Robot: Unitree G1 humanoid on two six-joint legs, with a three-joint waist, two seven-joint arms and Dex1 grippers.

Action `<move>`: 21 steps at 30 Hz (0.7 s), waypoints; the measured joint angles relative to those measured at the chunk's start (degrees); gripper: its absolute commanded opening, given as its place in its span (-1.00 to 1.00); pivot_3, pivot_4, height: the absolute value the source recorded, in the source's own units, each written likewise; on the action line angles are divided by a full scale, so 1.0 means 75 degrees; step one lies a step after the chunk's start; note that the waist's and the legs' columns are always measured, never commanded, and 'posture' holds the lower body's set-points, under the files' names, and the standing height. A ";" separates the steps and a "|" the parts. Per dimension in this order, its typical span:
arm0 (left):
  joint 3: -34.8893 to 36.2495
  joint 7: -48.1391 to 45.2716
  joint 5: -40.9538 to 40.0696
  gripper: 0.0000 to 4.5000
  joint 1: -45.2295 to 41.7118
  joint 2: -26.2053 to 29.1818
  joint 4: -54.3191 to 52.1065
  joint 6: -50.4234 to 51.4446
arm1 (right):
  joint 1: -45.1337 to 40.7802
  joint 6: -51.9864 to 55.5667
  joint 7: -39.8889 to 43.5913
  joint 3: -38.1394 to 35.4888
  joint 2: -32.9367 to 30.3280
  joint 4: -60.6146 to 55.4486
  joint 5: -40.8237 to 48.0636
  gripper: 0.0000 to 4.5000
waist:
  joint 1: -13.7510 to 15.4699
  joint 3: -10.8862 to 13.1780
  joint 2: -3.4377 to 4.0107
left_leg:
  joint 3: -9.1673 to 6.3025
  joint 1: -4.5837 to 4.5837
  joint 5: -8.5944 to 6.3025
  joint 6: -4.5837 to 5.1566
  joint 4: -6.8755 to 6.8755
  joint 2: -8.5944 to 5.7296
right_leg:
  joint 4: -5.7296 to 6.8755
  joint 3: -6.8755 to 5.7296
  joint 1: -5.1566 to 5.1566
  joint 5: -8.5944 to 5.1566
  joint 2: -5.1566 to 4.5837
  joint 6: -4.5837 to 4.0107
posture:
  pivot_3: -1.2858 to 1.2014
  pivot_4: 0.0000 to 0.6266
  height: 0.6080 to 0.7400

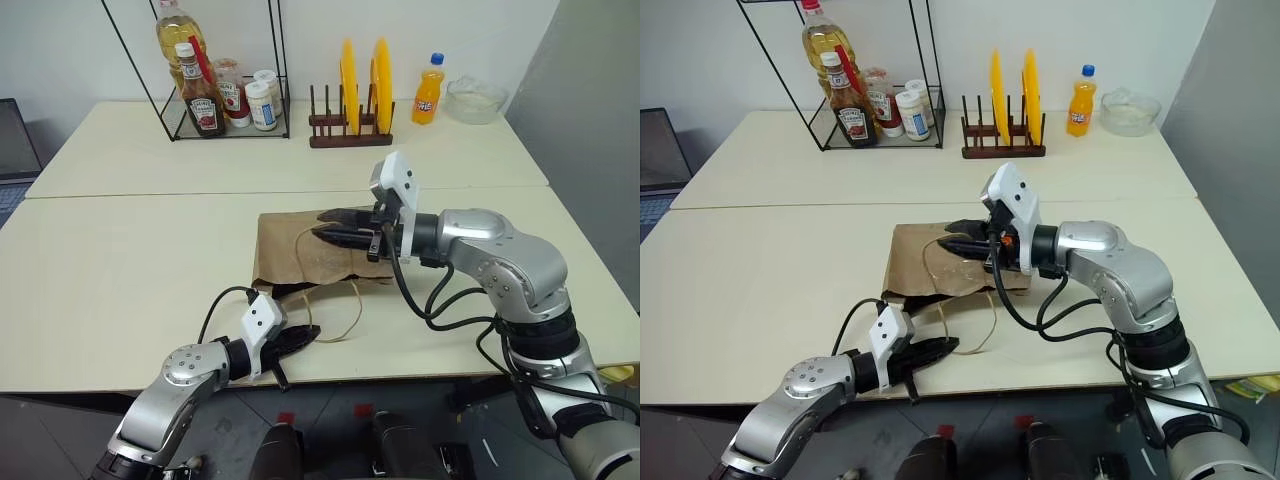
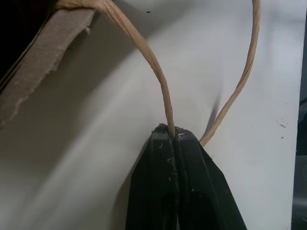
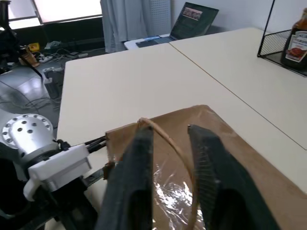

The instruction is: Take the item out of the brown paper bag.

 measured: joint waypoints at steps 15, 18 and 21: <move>-0.0001 0.0011 0.0023 -1.00 0.0086 0.0002 -0.0013 -0.0014 | -0.0510 -0.0458 0.0016 -0.0046 0.0189 0.0457 -0.0223 -0.99 | -0.0006 0.0001 0.0001 | 0.0000 0.0000 0.0000 0.0000 -0.0002 0.0001 | -0.0001 0.0000 -0.0002 0.0000 0.0000 0.0000 | 0.03 -0.52 1.00; -0.0150 0.0014 0.0436 -1.00 0.0102 0.0077 -0.0013 -0.0406 | -0.0904 -0.0296 -0.0167 -0.0199 0.0409 0.0715 -0.0110 -0.99 | -0.0004 0.0001 0.0003 | 0.0000 -0.0001 0.0000 0.0000 -0.0004 -0.0001 | -0.0002 0.0001 -0.0002 0.0001 -0.0001 -0.0001 | 0.03 -0.52 1.00; -0.0192 0.0049 0.0585 -1.00 0.0163 0.0073 -0.0004 -0.0631 | -0.1241 -0.0158 -0.0420 -0.0573 0.0575 0.0904 0.0029 -0.99 | -0.0001 0.0000 0.0005 | 0.0002 -0.0001 0.0000 0.0000 -0.0004 -0.0002 | -0.0004 0.0002 -0.0002 0.0003 -0.0005 -0.0005 | 0.03 -0.52 1.00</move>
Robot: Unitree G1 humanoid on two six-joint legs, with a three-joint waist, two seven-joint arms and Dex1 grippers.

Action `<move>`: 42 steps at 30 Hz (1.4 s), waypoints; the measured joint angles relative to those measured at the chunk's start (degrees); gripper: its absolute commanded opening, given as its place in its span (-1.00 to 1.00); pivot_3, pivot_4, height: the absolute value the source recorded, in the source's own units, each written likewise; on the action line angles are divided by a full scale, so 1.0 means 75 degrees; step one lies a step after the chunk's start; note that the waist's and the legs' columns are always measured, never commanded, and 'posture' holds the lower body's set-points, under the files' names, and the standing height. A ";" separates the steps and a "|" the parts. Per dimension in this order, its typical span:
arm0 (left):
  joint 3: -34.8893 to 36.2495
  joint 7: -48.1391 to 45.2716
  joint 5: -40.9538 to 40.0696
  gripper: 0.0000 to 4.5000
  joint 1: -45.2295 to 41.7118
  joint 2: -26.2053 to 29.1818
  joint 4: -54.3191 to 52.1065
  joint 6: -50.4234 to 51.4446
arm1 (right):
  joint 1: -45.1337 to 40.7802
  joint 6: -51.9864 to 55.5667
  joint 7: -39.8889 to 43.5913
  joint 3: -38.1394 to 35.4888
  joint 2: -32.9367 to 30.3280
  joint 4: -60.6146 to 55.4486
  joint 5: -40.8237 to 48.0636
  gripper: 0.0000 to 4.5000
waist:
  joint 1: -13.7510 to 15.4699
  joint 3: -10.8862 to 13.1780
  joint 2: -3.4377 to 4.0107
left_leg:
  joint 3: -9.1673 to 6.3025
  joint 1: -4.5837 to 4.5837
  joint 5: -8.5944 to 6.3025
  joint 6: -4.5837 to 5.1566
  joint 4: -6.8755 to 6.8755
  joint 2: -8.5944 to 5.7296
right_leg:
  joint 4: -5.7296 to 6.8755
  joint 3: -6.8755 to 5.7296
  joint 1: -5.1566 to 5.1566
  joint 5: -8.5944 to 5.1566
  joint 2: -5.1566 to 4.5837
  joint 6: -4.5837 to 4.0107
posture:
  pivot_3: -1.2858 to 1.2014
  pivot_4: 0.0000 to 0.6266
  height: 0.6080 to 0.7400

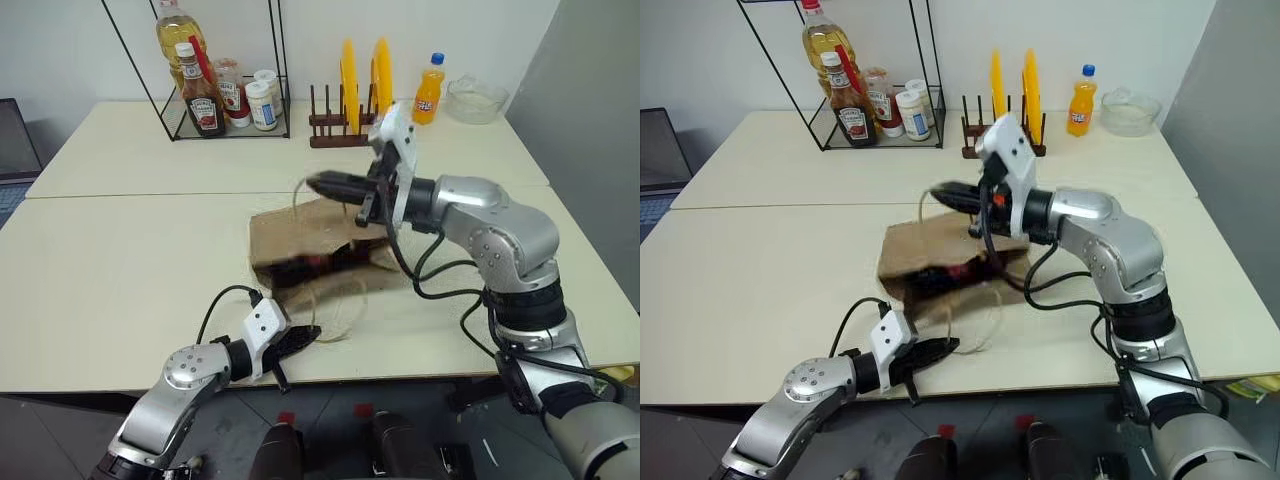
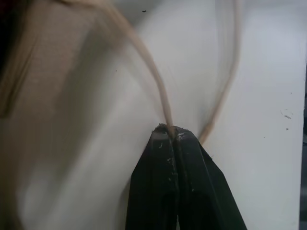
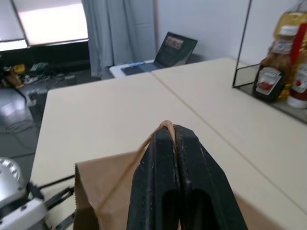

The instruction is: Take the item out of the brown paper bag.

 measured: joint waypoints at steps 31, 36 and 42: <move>0.2988 -0.1939 -0.1969 0.57 0.1980 0.2646 -0.0391 0.1458 | -0.0026 -0.0226 -0.0222 0.0052 0.0457 0.0414 -0.0168 -1.00 | -0.0268 0.0003 0.0006 | 0.0002 0.0048 0.0000 0.0002 -0.0110 0.0043 | 0.0005 -0.0002 -0.0025 -0.0036 0.0039 -0.0051 | 0.03 -0.52 1.00; 0.4575 -0.2007 -0.2766 0.57 0.0715 0.3460 -0.0145 0.2642 | 0.0089 -0.0437 -0.0141 0.0088 0.0430 0.0581 -0.0235 -1.00 | -0.0056 0.0037 -0.0001 | -0.0020 0.0010 0.0003 -0.0002 -0.0098 0.0021 | 0.0000 -0.0032 -0.0035 -0.0038 0.0021 -0.0052 | 0.03 -0.52 1.00; 0.4691 -0.1310 -0.4808 0.32 -0.2081 0.3673 -0.0948 0.4316 | 0.0123 -0.0674 -0.0022 0.0250 0.0485 0.0783 -0.0331 -1.00 | -0.0010 0.0044 -0.0021 | 0.0005 -0.0054 0.0014 -0.0023 -0.0092 0.0006 | -0.0091 -0.0020 -0.0044 0.0020 -0.0004 -0.0020 | 0.03 -0.52 1.00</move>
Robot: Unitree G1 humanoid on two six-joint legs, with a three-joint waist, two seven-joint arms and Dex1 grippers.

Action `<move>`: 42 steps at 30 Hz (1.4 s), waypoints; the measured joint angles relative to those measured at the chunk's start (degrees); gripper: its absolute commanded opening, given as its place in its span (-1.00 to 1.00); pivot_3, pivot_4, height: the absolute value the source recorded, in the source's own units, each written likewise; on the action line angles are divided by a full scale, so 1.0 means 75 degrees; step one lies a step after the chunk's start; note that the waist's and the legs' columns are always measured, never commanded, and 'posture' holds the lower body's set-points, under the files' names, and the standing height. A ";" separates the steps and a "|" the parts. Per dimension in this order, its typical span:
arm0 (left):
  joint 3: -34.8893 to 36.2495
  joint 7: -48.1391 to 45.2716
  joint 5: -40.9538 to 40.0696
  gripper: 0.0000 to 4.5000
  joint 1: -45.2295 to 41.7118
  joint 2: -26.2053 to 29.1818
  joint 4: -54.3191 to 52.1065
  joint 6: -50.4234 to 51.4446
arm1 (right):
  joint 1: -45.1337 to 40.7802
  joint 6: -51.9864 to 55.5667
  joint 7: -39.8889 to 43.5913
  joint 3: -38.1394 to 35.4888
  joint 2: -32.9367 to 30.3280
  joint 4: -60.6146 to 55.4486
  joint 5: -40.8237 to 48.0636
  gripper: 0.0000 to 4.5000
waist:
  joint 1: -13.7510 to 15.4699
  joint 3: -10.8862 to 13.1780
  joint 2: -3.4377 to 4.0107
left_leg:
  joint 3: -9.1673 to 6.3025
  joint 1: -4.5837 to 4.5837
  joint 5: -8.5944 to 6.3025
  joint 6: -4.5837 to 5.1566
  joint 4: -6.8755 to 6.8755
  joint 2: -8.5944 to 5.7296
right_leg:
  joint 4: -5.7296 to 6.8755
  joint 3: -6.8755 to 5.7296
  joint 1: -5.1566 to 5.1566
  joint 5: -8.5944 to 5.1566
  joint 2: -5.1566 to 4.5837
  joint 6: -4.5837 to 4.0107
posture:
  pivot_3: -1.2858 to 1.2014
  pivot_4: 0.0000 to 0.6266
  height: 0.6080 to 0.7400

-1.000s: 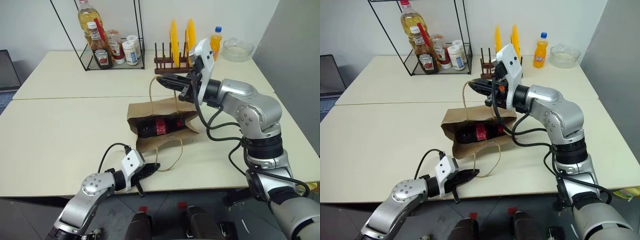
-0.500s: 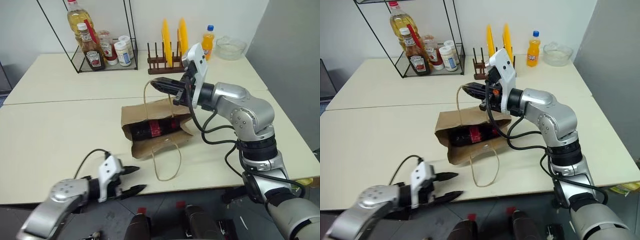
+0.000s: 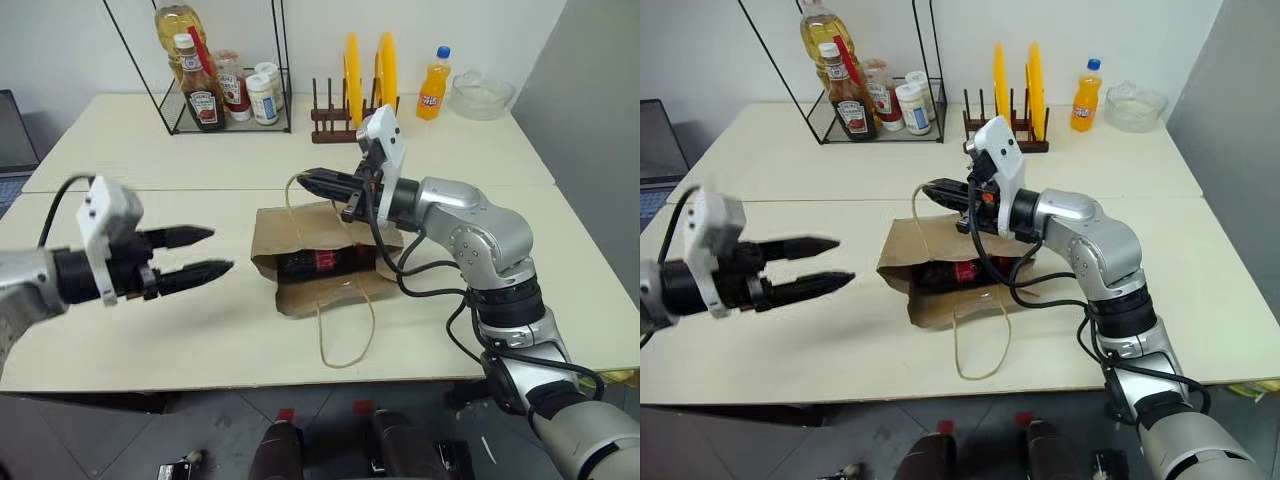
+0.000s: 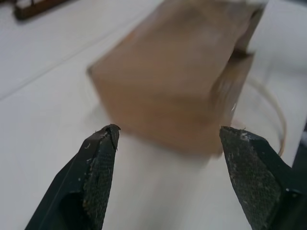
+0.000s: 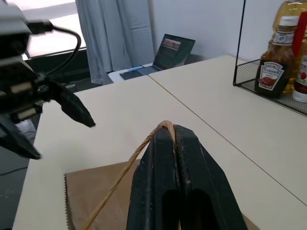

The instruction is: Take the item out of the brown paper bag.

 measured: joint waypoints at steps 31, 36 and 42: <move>-0.6000 -0.0275 0.3334 -0.98 -0.2565 -0.2493 -0.0540 -0.1678 | -0.0046 -0.0711 0.0218 -0.0011 -0.0065 0.0841 -0.0495 -1.00 | 0.0051 0.0004 -0.0008 | -0.0003 -0.0017 0.0006 -0.0012 0.0013 -0.0014 | 0.0000 -0.0005 0.0001 0.0013 0.0002 -0.0002 | 0.03 -0.52 1.00; -0.5935 -0.0765 0.3154 -0.98 -0.2593 -0.2530 -0.0434 -0.1456 | -0.0048 -0.0712 0.0246 -0.0010 -0.0053 0.0844 -0.0496 -1.00 | 0.0051 0.0004 -0.0008 | -0.0003 -0.0020 0.0006 -0.0012 0.0016 -0.0016 | 0.0000 -0.0006 0.0001 0.0013 0.0004 -0.0002 | 0.03 -0.52 1.00; -0.5621 -0.0893 0.2819 -0.98 -0.2717 -0.3258 -0.0233 -0.1587 | -0.0054 -0.0789 0.0268 -0.0010 0.0001 0.0863 -0.0514 -1.00 | 0.0061 0.0003 -0.0009 | -0.0003 -0.0025 0.0006 -0.0011 0.0035 -0.0016 | 0.0004 -0.0005 0.0004 0.0014 0.0003 -0.0001 | 0.03 -0.52 1.00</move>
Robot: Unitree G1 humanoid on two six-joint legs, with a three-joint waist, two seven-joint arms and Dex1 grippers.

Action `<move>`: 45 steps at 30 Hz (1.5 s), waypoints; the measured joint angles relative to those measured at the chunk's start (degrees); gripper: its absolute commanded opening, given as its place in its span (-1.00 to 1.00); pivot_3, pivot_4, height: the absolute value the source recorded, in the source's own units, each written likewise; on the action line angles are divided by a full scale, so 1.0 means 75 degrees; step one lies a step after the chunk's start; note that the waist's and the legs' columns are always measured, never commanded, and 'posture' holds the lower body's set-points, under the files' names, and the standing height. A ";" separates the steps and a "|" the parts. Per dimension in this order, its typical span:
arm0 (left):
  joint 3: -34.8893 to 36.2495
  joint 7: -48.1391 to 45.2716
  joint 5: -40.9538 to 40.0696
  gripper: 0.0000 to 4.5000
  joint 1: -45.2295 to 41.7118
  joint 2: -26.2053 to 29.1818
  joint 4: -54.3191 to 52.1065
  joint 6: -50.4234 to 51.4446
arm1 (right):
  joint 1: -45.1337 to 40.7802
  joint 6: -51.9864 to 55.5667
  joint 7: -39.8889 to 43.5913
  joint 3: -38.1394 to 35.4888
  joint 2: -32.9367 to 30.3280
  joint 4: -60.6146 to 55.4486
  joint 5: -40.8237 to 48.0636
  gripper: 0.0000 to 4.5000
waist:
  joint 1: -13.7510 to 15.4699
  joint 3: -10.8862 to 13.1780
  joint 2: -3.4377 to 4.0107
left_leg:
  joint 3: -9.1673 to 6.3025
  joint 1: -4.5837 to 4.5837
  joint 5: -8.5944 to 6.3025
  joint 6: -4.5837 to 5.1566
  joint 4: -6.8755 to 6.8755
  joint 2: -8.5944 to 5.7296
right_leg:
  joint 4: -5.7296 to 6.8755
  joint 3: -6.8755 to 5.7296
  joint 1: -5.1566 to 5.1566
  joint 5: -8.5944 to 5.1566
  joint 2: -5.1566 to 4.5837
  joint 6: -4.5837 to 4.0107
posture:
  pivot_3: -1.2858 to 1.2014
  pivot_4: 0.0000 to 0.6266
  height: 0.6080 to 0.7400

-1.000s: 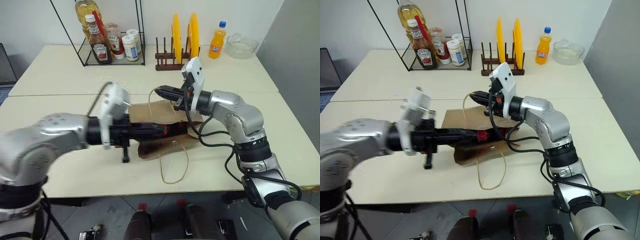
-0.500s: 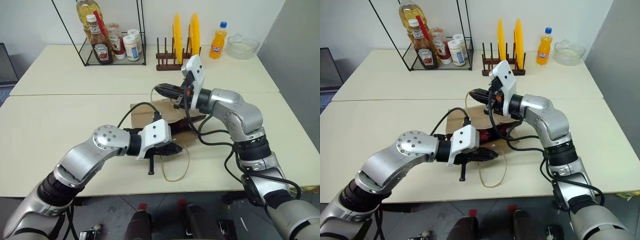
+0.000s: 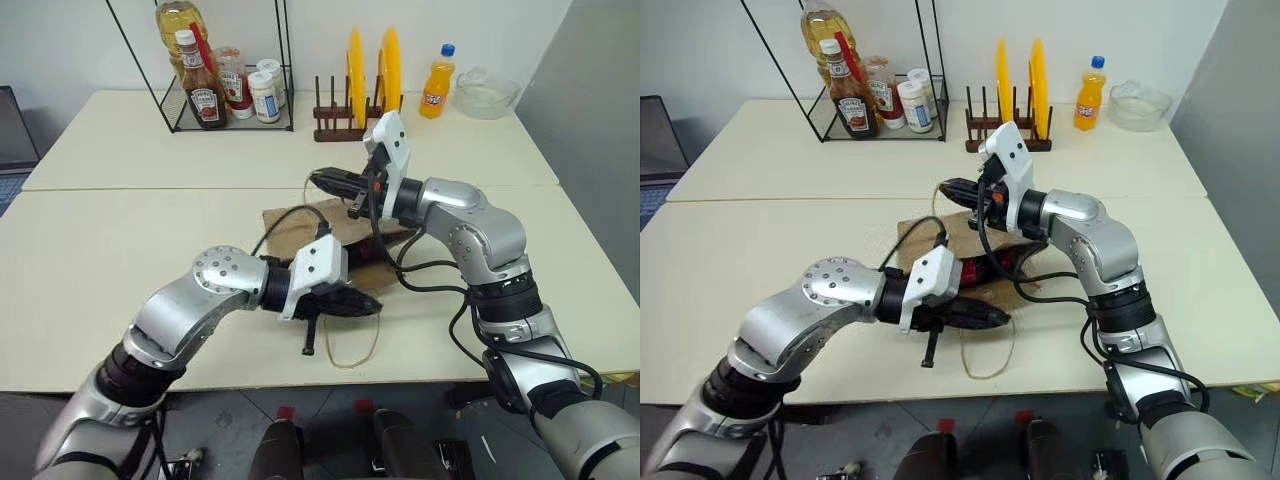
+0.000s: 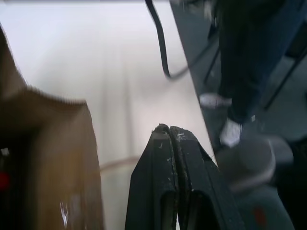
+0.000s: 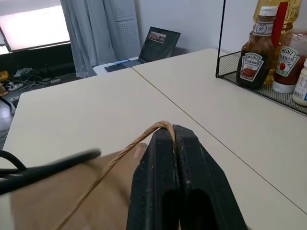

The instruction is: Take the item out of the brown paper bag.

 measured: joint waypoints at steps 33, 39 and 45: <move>-0.0677 0.2718 0.4668 0.28 -0.0053 -0.0527 0.1939 -0.1274 | -0.0050 -0.0070 0.0163 0.0004 0.0084 0.0140 -0.0223 -1.00 | 0.0032 0.0000 0.0001 | -0.0011 0.0010 0.0000 0.0001 0.0079 -0.0008 | 0.0098 0.0001 0.0001 0.0001 0.0003 0.0003 | 0.03 -0.52 1.00; -0.0769 0.2115 0.5150 0.99 -0.0303 -0.0134 0.2232 -0.1285 | -0.0050 -0.0071 0.0173 0.0004 0.0071 0.0140 -0.0228 -1.00 | 0.0032 0.0000 0.0001 | -0.0012 0.0007 -0.0001 0.0001 0.0078 -0.0009 | 0.0097 -0.0002 0.0000 0.0001 0.0004 0.0003 | 0.03 -0.52 1.00; -0.0831 0.1573 0.5439 0.99 -0.0646 0.0049 0.2430 -0.1270 | -0.0050 -0.0076 0.0180 0.0004 0.0053 0.0140 -0.0233 -1.00 | 0.0026 0.0000 0.0001 | -0.0012 0.0008 -0.0001 0.0001 0.0077 -0.0009 | 0.0098 -0.0003 0.0000 0.0001 0.0005 0.0003 | 0.03 -0.52 1.00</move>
